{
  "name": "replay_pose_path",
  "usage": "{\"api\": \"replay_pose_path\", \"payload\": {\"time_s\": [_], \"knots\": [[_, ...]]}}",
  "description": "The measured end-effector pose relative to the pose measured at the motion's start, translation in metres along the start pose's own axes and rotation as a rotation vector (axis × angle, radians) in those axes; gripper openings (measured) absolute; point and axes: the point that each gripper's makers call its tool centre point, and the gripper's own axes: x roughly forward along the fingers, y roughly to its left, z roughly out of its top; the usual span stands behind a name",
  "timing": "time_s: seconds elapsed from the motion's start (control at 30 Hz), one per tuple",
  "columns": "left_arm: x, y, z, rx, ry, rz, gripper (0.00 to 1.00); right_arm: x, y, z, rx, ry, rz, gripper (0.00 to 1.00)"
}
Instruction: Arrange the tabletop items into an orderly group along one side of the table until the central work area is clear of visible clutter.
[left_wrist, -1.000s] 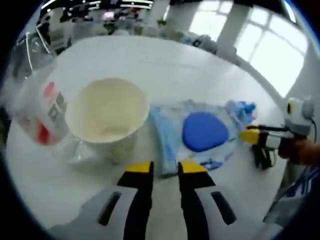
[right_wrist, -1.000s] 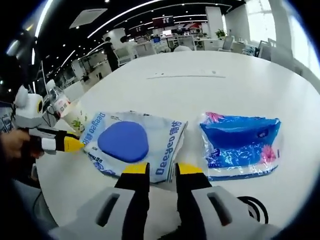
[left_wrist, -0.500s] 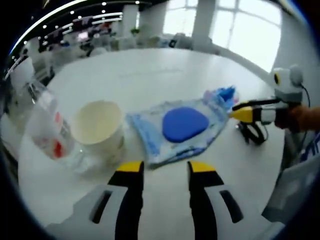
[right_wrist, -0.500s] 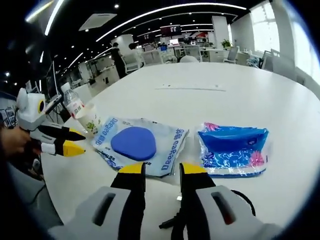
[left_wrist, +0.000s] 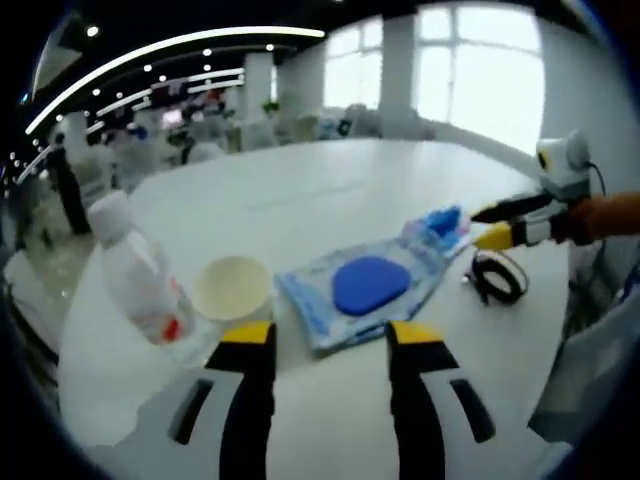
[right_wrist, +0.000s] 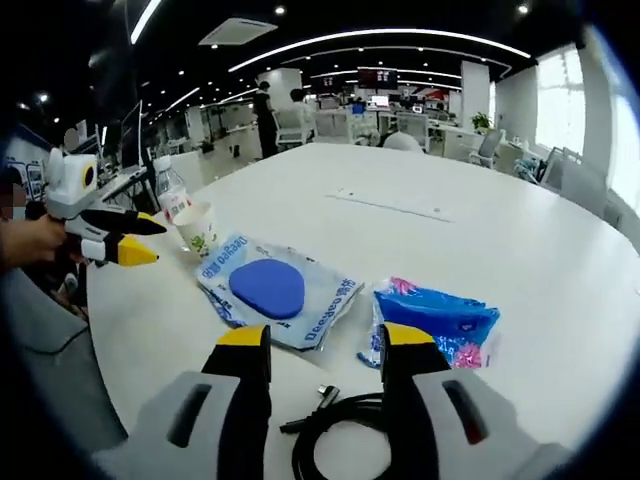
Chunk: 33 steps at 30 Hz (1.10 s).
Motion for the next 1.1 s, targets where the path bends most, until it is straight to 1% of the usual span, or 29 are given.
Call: {"api": "replay_pose_path", "payload": {"time_s": [0.07, 0.17, 0.23, 0.27, 0.33, 0.4, 0.43, 0.5, 0.6, 0.63, 0.77, 0.87, 0.97, 1.0, 1.1], "knots": [[-0.002, 0.0, 0.003, 0.015, -0.018, 0.002, 0.46, -0.004, -0.002, 0.005, -0.028, -0.002, 0.003, 0.48], [-0.009, -0.004, 0.006, 0.018, -0.011, -0.009, 0.51, -0.007, -0.009, 0.006, -0.091, 0.026, 0.012, 0.49], [-0.016, -0.006, 0.008, 0.015, -0.002, -0.012, 0.55, -0.009, -0.011, 0.01, -0.147, 0.022, 0.03, 0.52], [-0.021, -0.008, 0.011, 0.025, -0.003, -0.013, 0.53, -0.01, -0.012, 0.011, -0.181, 0.031, 0.042, 0.55], [-0.029, -0.011, 0.014, 0.059, -0.011, -0.019, 0.52, -0.011, -0.017, 0.011, -0.243, 0.051, 0.051, 0.58], [-0.038, -0.016, 0.019, 0.052, -0.029, -0.037, 0.54, -0.011, -0.02, 0.012, -0.284, 0.062, 0.059, 0.62], [-0.042, -0.017, 0.02, 0.051, -0.029, -0.043, 0.55, -0.011, -0.022, 0.012, -0.304, 0.074, 0.068, 0.64], [-0.051, -0.02, 0.023, 0.066, -0.043, -0.04, 0.59, -0.011, -0.025, 0.016, -0.325, 0.08, 0.08, 0.67], [-0.063, -0.022, 0.023, 0.066, -0.048, -0.045, 0.62, -0.01, -0.032, 0.019, -0.338, 0.091, 0.093, 0.7], [-0.068, -0.022, 0.023, 0.067, -0.049, -0.045, 0.63, -0.009, -0.036, 0.019, -0.363, 0.104, 0.097, 0.71], [-0.081, -0.021, 0.022, 0.055, -0.052, -0.034, 0.77, -0.006, -0.048, 0.019, -0.426, 0.138, 0.101, 0.73], [-0.093, -0.023, 0.021, 0.07, -0.063, -0.027, 0.87, -0.004, -0.06, 0.019, -0.482, 0.159, 0.103, 0.72], [-0.103, -0.024, 0.021, 0.067, -0.075, -0.03, 0.89, -0.002, -0.067, 0.019, -0.532, 0.173, 0.112, 0.72], [-0.107, -0.025, 0.02, 0.075, -0.073, -0.032, 0.91, -0.001, -0.072, 0.018, -0.559, 0.191, 0.106, 0.71], [-0.116, -0.025, 0.017, 0.086, -0.074, -0.03, 0.94, 0.001, -0.079, 0.017, -0.603, 0.217, 0.112, 0.7]]}}
